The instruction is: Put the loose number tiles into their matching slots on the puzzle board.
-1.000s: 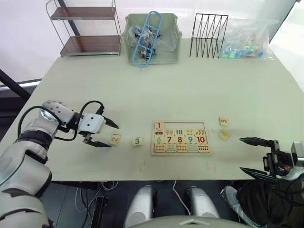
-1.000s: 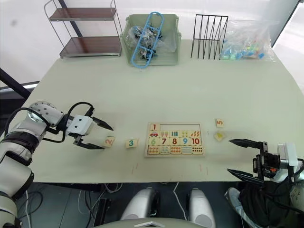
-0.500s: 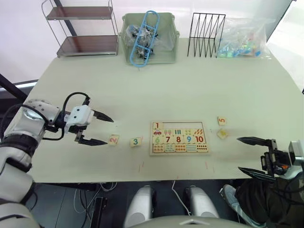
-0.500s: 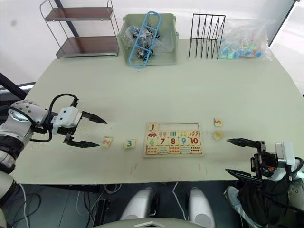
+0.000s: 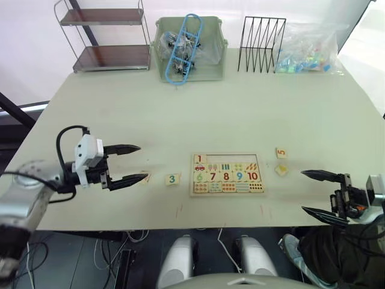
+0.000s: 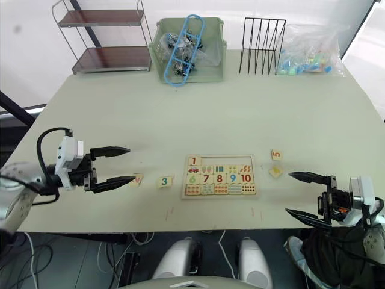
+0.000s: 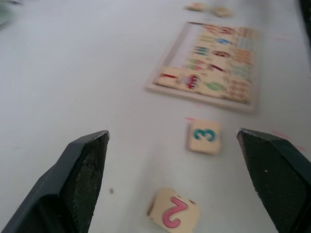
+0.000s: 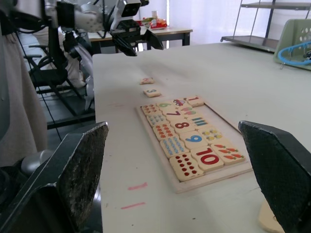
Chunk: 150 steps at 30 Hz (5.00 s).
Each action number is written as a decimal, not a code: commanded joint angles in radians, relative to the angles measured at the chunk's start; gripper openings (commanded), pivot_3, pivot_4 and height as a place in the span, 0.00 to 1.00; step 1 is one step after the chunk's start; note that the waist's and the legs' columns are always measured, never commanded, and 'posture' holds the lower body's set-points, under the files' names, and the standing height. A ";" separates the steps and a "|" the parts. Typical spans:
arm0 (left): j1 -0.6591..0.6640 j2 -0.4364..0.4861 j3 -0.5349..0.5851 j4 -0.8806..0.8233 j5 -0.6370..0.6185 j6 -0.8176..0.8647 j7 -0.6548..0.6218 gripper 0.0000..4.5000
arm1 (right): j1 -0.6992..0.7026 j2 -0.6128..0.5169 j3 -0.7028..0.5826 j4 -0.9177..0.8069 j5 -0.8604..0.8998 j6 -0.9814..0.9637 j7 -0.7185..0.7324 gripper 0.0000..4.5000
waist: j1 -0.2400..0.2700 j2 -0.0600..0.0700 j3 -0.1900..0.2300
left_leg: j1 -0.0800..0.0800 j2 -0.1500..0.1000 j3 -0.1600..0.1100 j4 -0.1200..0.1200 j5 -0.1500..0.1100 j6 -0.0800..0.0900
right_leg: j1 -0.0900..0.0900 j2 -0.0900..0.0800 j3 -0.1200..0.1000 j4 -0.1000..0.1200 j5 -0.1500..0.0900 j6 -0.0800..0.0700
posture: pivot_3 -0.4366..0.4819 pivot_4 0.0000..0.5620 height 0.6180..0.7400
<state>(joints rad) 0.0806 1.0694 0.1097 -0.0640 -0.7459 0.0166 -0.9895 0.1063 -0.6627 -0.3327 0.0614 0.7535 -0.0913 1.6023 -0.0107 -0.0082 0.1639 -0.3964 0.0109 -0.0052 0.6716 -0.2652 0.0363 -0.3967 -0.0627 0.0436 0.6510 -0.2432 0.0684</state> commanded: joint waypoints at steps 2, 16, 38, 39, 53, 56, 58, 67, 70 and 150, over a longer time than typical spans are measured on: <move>0.141 -0.097 0.138 -0.282 0.048 0.168 0.335 0.98 | 0.022 -0.016 -0.044 0.003 0.003 -0.004 0.008 1.00 | 0.004 0.000 0.000 | 0.000 -0.001 -0.001 0.000 0.000 0.000 | 0.001 0.001 -0.001 0.000 0.000 0.000 | 0.48 0.27 1.00; 0.347 -0.564 0.040 -0.752 0.299 0.528 0.952 0.98 | 0.050 -0.014 -0.061 -0.033 -0.003 0.012 -0.030 1.00 | 0.007 -0.001 0.000 | 0.001 -0.002 0.000 0.000 0.000 0.000 | 0.003 0.006 0.000 -0.004 -0.002 -0.003 | 0.48 0.27 1.00; 0.254 -0.655 0.022 -0.641 0.432 0.636 0.916 0.98 | 0.064 -0.011 -0.075 -0.053 -0.002 0.014 -0.051 1.00 | 0.007 -0.001 0.000 | 0.001 -0.002 0.000 0.000 0.000 0.000 | 0.003 0.008 0.001 -0.005 -0.002 -0.004 | 0.48 0.27 1.00; 0.248 -0.657 0.022 -0.632 0.434 0.637 0.911 0.98 | 0.065 -0.010 -0.075 -0.054 -0.002 0.013 -0.051 1.00 | 0.007 -0.001 0.000 | 0.001 -0.002 0.000 0.000 0.000 0.000 | 0.003 0.008 0.001 -0.005 -0.002 -0.004 | 0.48 0.27 1.00; 0.247 -0.717 0.045 -0.611 0.417 0.673 0.870 0.88 | 0.065 -0.006 -0.074 -0.041 -0.002 -0.002 -0.046 1.00 | 0.007 0.000 -0.001 | 0.001 -0.002 0.000 0.000 0.000 0.000 | 0.003 0.008 0.001 -0.005 -0.002 -0.004 | 0.48 0.27 1.00; 0.253 -0.728 0.044 -0.620 0.419 0.682 0.870 0.62 | 0.064 -0.006 -0.072 -0.041 -0.002 -0.002 -0.048 1.00 | 0.007 0.000 -0.001 | 0.001 -0.001 0.000 0.000 0.000 0.000 | 0.003 0.007 0.001 -0.005 -0.002 -0.004 | 0.48 0.27 1.00; 0.251 -0.731 0.046 -0.620 0.420 0.686 0.869 0.39 | 0.063 -0.006 -0.071 -0.041 -0.002 -0.002 -0.049 1.00 | 0.007 0.000 -0.001 | 0.001 -0.001 0.000 0.000 0.000 0.000 | 0.003 0.007 0.001 -0.005 -0.002 -0.004 | 0.48 0.27 1.00; 0.239 -0.724 0.053 -0.611 0.423 0.687 0.858 0.21 | 0.050 -0.002 -0.065 -0.034 -0.004 -0.006 -0.051 1.00 | 0.008 0.000 -0.001 | 0.001 -0.001 0.000 0.000 0.000 0.000 | 0.003 0.007 0.001 -0.005 -0.002 -0.004 | 0.48 0.27 1.00; 0.230 -0.714 0.081 -0.605 0.407 0.674 0.835 0.21 | 0.047 0.004 -0.063 -0.031 -0.005 -0.009 -0.053 1.00 | 0.007 0.000 -0.001 | 0.001 -0.002 0.000 0.000 0.000 0.000 | 0.003 0.007 0.001 -0.005 -0.002 -0.004 | 0.48 0.27 1.00; -1.082 -0.570 -0.668 0.376 0.857 0.475 -0.407 0.21 | 0.142 0.161 -0.070 -0.150 -0.042 -0.148 -0.244 1.00 | -0.001 -0.001 0.000 | -0.001 -0.004 -0.001 0.001 0.000 0.000 | 0.002 0.013 0.002 -0.004 0.000 0.000 | 0.48 0.27 1.00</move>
<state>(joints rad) -0.9747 0.5004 -0.5605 0.3249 0.0981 0.4868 -1.3974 0.2460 -0.5040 -0.3993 -0.0617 0.7070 -0.2243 1.3638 -0.0115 -0.0089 0.1638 -0.3976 0.0065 -0.0062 0.6722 -0.2647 0.0360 -0.3945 -0.0495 0.0459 0.6473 -0.2431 0.0688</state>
